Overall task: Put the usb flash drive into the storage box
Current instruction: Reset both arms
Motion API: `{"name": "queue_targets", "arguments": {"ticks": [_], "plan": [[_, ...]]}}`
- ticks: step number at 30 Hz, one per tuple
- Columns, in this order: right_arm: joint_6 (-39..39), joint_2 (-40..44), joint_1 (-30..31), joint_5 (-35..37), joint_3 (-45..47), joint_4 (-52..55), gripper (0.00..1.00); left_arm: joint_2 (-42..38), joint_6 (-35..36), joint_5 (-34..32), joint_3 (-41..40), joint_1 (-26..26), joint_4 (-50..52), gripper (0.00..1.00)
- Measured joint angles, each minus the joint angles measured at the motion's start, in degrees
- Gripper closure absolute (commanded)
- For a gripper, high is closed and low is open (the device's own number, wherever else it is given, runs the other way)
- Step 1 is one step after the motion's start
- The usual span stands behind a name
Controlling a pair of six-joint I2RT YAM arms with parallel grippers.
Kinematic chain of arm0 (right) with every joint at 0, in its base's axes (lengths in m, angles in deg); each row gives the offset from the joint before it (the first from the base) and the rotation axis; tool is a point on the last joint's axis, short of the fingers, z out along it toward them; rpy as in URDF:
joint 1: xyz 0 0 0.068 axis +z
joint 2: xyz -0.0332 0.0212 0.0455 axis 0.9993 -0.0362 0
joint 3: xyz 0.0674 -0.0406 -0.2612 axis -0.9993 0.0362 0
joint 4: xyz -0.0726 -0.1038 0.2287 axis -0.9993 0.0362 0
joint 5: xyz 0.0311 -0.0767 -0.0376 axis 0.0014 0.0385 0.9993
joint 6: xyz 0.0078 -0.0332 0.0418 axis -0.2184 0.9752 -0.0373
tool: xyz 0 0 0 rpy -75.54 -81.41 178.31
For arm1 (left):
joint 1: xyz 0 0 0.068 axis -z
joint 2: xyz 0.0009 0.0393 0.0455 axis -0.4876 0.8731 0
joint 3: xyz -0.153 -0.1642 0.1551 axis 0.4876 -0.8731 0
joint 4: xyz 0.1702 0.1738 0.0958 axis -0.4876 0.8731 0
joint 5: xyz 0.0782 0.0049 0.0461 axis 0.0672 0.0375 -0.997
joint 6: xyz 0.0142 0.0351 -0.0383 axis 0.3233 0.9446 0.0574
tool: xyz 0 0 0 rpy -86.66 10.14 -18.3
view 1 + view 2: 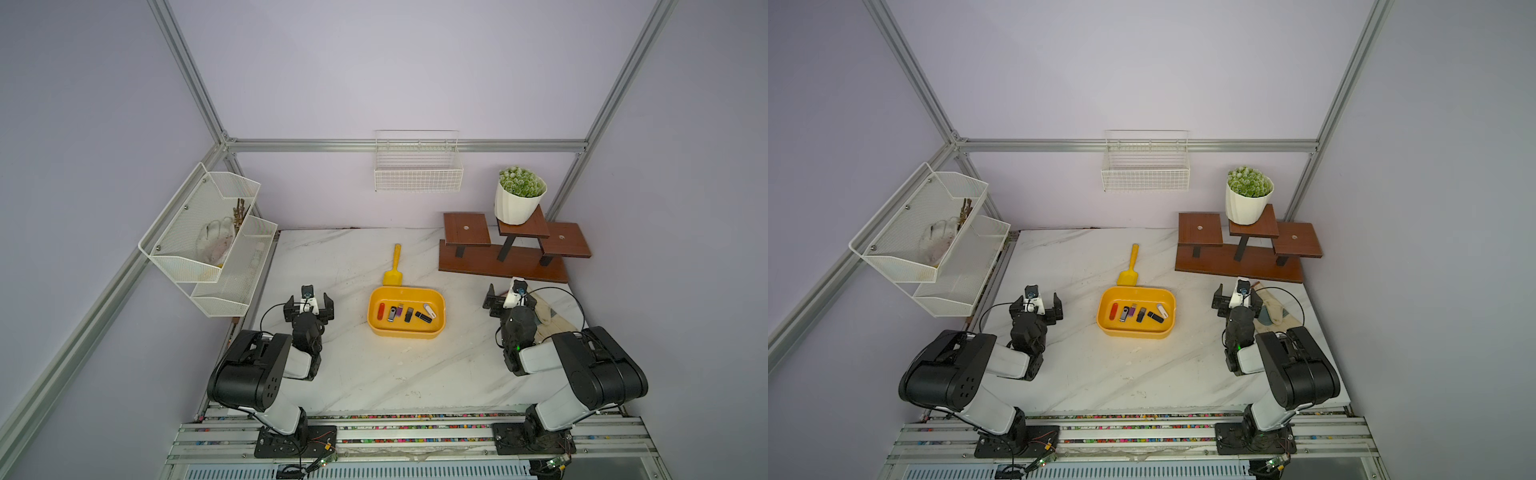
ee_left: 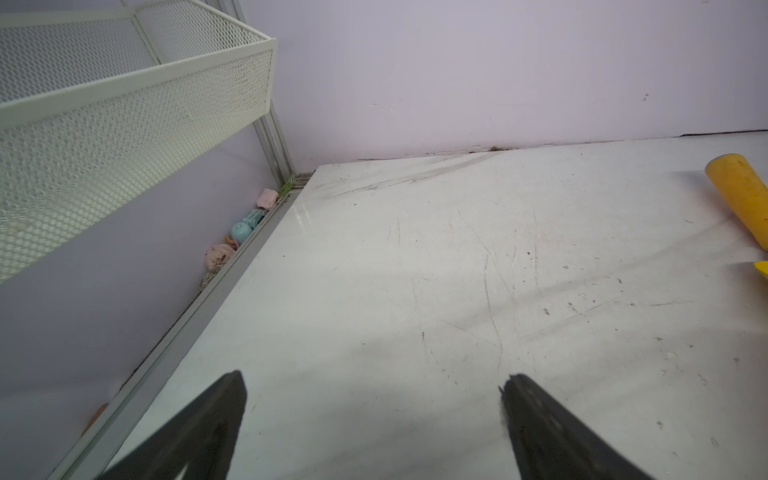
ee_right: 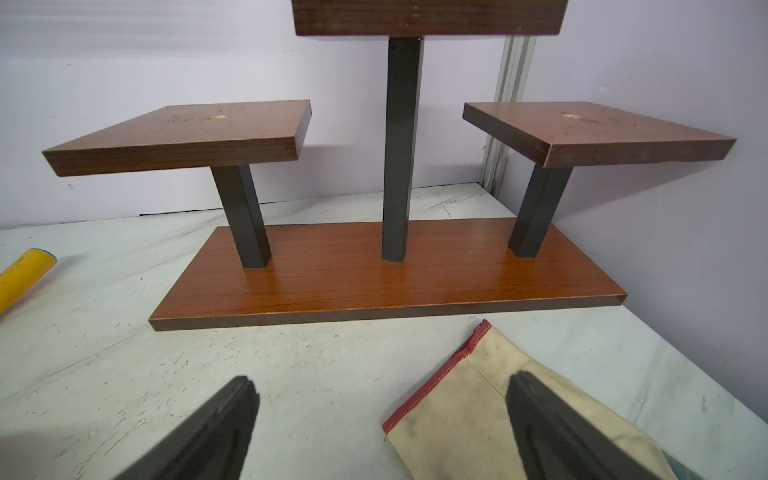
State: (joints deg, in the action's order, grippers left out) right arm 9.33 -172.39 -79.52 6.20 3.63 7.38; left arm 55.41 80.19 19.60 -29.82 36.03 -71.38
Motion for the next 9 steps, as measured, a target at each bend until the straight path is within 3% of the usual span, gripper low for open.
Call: {"name": "queue_targets", "arguments": {"ticks": [9], "plan": [[-0.31, 0.0, -0.59, -1.16, -0.61, 0.76, 0.01, 0.0, -0.02, 0.0, 0.0, 0.0, 0.0, 0.0]]}}
